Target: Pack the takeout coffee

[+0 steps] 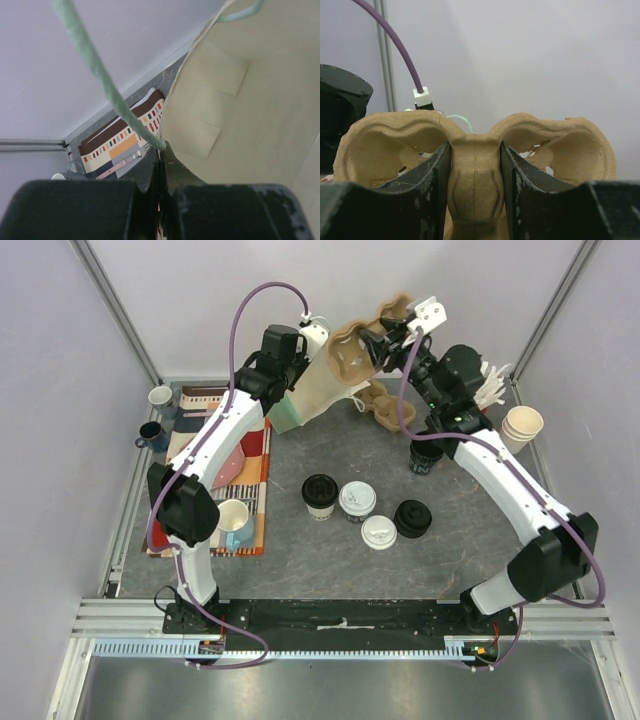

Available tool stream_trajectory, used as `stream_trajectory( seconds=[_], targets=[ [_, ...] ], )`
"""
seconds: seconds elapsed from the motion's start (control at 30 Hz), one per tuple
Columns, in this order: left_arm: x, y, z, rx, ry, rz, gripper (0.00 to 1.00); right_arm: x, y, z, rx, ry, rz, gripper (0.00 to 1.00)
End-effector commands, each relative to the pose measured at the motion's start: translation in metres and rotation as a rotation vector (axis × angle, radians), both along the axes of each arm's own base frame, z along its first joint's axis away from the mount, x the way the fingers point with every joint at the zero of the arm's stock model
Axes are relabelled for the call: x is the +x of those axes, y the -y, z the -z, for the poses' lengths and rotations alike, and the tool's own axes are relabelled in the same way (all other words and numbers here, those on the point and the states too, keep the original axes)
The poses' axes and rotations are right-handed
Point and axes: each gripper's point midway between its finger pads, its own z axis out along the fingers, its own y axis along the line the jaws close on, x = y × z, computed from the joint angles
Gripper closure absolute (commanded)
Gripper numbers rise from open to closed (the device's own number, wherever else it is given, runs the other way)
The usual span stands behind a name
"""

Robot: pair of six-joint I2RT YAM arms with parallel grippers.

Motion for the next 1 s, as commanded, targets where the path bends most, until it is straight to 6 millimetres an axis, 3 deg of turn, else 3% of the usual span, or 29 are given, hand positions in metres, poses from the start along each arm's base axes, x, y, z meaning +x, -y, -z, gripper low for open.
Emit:
stream_trajectory(
  seconds=[0.0, 0.2, 0.33, 0.37, 0.47, 0.7, 0.83, 0.87, 0.97],
  targets=[
    [0.005, 0.001, -0.017, -0.060, 0.047, -0.043, 0.98, 0.018, -0.022, 0.004, 0.091, 0.023, -0.121, 0.88],
    [0.001, 0.001, -0.007, -0.088, 0.016, -0.069, 0.98, 0.045, -0.036, 0.044, 0.196, -0.092, -0.155, 0.92],
    [-0.009, 0.005, 0.014, -0.145, -0.080, -0.090, 0.98, 0.047, -0.060, 0.065, 0.174, -0.107, -0.192, 0.91],
    [-0.012, 0.012, 0.017, -0.172, -0.107, -0.064, 0.98, 0.047, -0.071, 0.075, 0.156, -0.116, -0.203, 0.91],
    [-0.018, 0.021, 0.022, -0.221, -0.156, -0.039, 0.98, 0.053, -0.077, 0.102, 0.121, -0.151, -0.194, 0.91],
    [-0.027, 0.026, 0.032, -0.224, -0.195, 0.018, 0.98, 0.057, -0.089, 0.169, -0.034, -0.259, -0.227, 0.91],
    [-0.023, 0.017, 0.020, -0.233, -0.167, 0.012, 0.98, 0.049, -0.082, 0.178, -0.059, -0.278, -0.223, 0.90],
    [-0.020, 0.010, 0.017, -0.232, -0.158, 0.004, 0.98, 0.045, -0.077, 0.170, -0.056, -0.267, -0.219, 0.90],
    [-0.018, 0.004, 0.010, -0.179, -0.131, 0.038, 0.98, 0.044, -0.063, 0.172, -0.064, -0.285, -0.197, 0.90]
  ],
)
